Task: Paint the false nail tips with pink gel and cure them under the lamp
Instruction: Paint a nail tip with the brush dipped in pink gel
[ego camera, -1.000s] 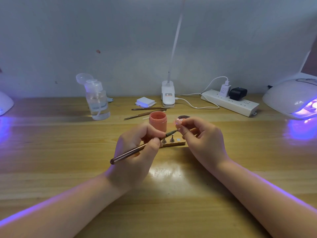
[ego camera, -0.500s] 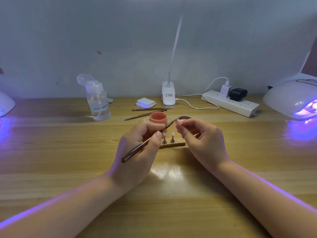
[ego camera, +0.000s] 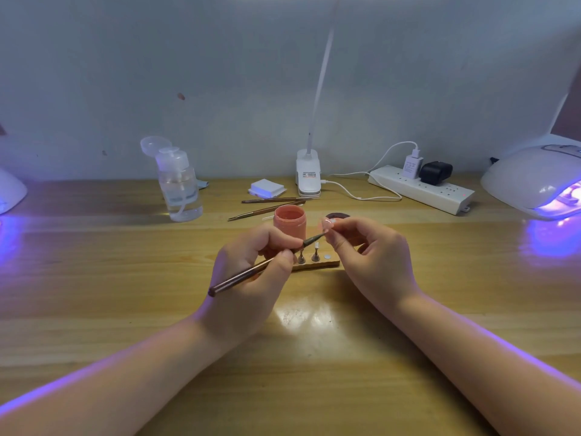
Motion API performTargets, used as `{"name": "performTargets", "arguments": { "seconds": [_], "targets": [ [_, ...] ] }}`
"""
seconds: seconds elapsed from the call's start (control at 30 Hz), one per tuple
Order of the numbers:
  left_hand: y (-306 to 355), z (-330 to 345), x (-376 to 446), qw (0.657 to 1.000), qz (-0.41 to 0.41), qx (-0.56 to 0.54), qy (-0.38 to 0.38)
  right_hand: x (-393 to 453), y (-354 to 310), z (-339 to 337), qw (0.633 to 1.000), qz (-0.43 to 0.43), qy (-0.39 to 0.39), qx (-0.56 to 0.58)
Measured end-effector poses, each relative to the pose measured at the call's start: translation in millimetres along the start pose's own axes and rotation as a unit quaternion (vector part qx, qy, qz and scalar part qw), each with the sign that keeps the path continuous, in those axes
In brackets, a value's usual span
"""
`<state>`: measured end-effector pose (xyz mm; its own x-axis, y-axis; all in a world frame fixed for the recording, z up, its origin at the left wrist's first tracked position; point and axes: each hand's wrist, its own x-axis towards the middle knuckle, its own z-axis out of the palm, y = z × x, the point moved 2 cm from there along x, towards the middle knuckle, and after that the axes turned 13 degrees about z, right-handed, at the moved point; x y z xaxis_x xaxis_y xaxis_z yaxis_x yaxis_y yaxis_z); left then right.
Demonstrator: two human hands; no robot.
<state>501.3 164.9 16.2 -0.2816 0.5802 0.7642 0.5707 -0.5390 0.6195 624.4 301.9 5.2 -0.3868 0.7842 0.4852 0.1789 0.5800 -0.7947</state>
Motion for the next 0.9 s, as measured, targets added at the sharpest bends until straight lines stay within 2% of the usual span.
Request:
{"name": "performTargets", "arguments": {
  "seconds": [0.2,0.4,0.57,0.73,0.9],
  "targets": [
    [0.5,2.8,0.6,1.0,0.0,0.0,0.013,0.3,1.4,0.9,1.0,-0.01,0.011,0.003],
    [1.4,1.5,-1.9,0.999,0.003,0.036,-0.026,0.2,1.1,0.3,1.0,-0.013,0.008,-0.002],
    [2.0,1.4,-0.3,1.0,-0.002,0.021,0.008,-0.2,-1.1,0.3,1.0,-0.023,0.01,-0.006],
    [0.0,3.4,-1.0,0.998,-0.009,0.048,-0.029,-0.3,-0.7,0.2,1.0,-0.025,0.001,-0.009],
    [3.4,0.0,-1.5,1.0,0.018,0.024,-0.003,-0.4,-0.6,0.7,1.0,-0.025,-0.007,-0.001]
  ]
}}
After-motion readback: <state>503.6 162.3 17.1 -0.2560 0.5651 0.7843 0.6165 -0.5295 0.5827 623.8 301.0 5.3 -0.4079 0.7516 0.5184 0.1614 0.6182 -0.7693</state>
